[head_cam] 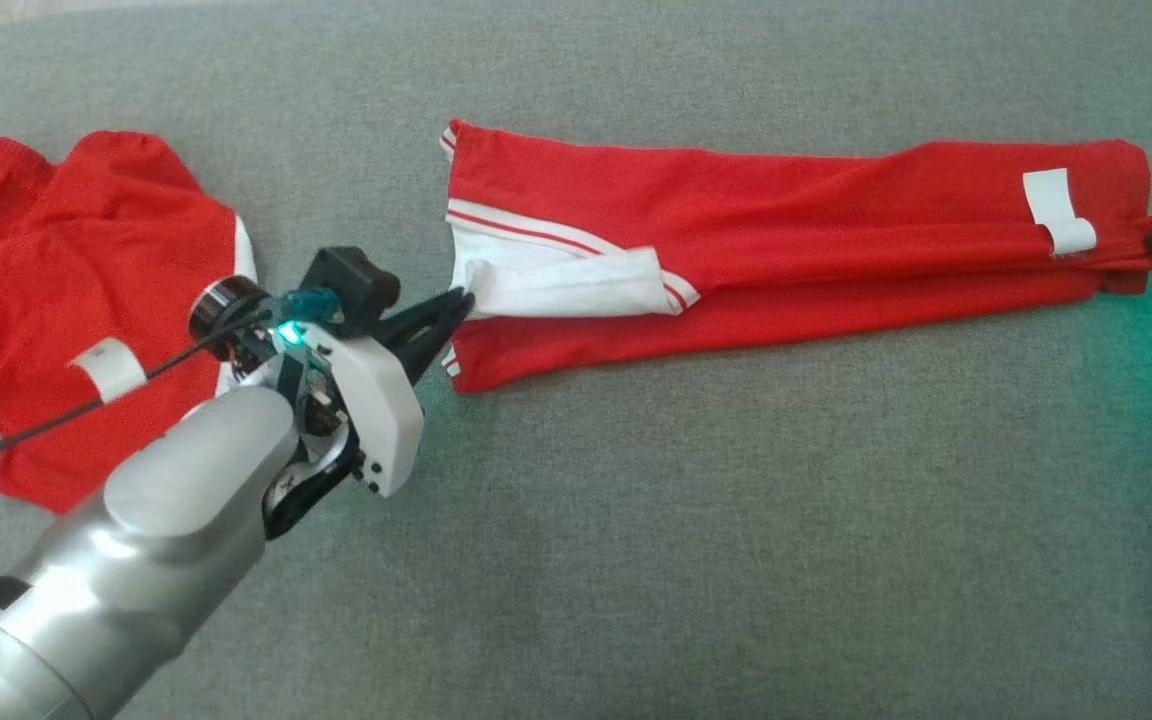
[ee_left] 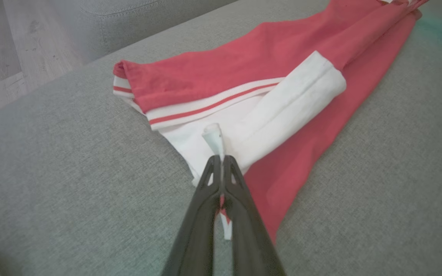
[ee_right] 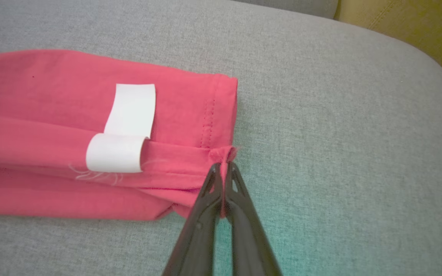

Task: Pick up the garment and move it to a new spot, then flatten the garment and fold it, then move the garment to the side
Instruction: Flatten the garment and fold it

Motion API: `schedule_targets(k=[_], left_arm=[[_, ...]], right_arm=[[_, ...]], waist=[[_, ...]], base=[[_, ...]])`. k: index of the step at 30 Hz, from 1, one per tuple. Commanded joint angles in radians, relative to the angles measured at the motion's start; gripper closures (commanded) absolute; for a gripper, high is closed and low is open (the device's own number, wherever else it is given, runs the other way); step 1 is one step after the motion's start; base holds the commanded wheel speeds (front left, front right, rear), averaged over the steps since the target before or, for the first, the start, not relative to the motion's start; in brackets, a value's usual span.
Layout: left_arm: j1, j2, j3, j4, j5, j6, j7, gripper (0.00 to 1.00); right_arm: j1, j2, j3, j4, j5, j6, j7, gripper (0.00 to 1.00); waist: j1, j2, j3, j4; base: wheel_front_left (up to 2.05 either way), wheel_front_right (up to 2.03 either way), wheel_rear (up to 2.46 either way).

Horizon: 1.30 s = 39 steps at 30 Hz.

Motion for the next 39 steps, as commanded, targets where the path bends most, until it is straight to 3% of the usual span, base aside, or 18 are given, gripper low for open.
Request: schedule_targets(k=[1,6,7,8,9,10,13,17,23,29,33,34,39], left_arm=[[-0.021,0.045,0.033,-0.023,-0.002,0.002,0.001,1.00],[-0.015,0.047,0.007,-0.047,0.021,0.016,0.019,1.00],[-0.012,0.045,0.005,-0.048,0.018,0.019,0.027,1.00],[-0.013,0.045,0.003,-0.050,0.020,0.024,0.030,0.58],[-0.016,0.046,0.003,-0.053,0.030,0.033,0.022,0.02],[-0.021,0.048,0.000,-0.053,0.045,0.045,0.014,0.00],[-0.041,0.051,-0.005,-0.053,0.092,0.084,-0.017,0.00],[-0.053,0.015,0.076,-0.055,0.068,0.164,-0.120,0.00],[-0.041,-0.051,0.239,-0.064,0.003,0.286,-0.326,0.00],[0.049,-0.085,0.415,-0.153,0.017,0.367,-0.366,0.00],[0.148,-0.105,0.522,-0.235,0.093,0.390,-0.367,0.00],[0.227,-0.121,0.583,-0.279,0.148,0.394,-0.367,0.00],[0.415,-0.176,0.695,-0.337,0.282,0.377,-0.367,0.00]], right_arm=[[0.015,-0.044,0.008,-0.017,0.006,-0.001,-0.002,1.00],[-0.002,-0.038,0.037,-0.005,0.020,-0.001,-0.011,1.00],[-0.006,-0.036,0.039,0.000,0.024,-0.001,-0.015,0.78],[-0.011,-0.034,0.037,0.008,0.027,-0.001,-0.023,0.00],[-0.017,-0.030,0.034,0.014,0.032,-0.001,-0.030,0.00],[-0.024,-0.025,0.031,0.017,0.038,-0.001,-0.041,0.00],[-0.043,-0.011,0.016,0.017,0.060,-0.001,-0.081,0.00],[-0.068,0.005,-0.018,0.003,0.091,-0.001,-0.153,0.00],[-0.093,0.050,-0.116,-0.018,0.111,-0.001,-0.345,0.00],[-0.061,0.142,-0.212,-0.045,0.032,-0.001,-0.470,0.00],[-0.016,0.218,-0.333,-0.097,-0.039,-0.001,-0.479,0.00],[0.046,0.278,-0.420,-0.168,-0.113,-0.001,-0.479,0.00],[0.264,0.463,-0.602,-0.340,-0.317,-0.001,-0.479,0.00]], waist=[[0.0000,-0.0001,0.004,-0.003],[0.0000,-0.0001,0.018,-0.013],[0.0000,-0.0001,0.018,-0.016],[0.0000,-0.0001,0.018,-0.018],[0.0000,-0.0001,0.017,-0.022],[0.0000,-0.0001,0.014,-0.026],[0.0000,-0.0001,-0.005,-0.035],[0.0000,-0.0001,-0.047,-0.043],[0.0000,-0.0001,-0.121,-0.058],[0.0000,-0.0001,-0.170,-0.072],[0.0000,-0.0001,-0.183,-0.076],[0.0000,-0.0001,-0.188,-0.078],[0.0000,-0.0001,-0.205,-0.079]], base=[[0.00,0.00,0.00],[0.00,0.00,0.00],[0.00,0.00,0.00],[0.00,0.00,0.00],[0.00,0.00,0.00],[0.00,0.00,0.00],[0.00,0.00,0.00],[0.00,0.00,0.00],[0.00,0.00,0.00],[0.00,0.00,0.00],[0.00,0.00,0.00],[0.00,0.00,0.00],[0.00,0.00,0.00]])
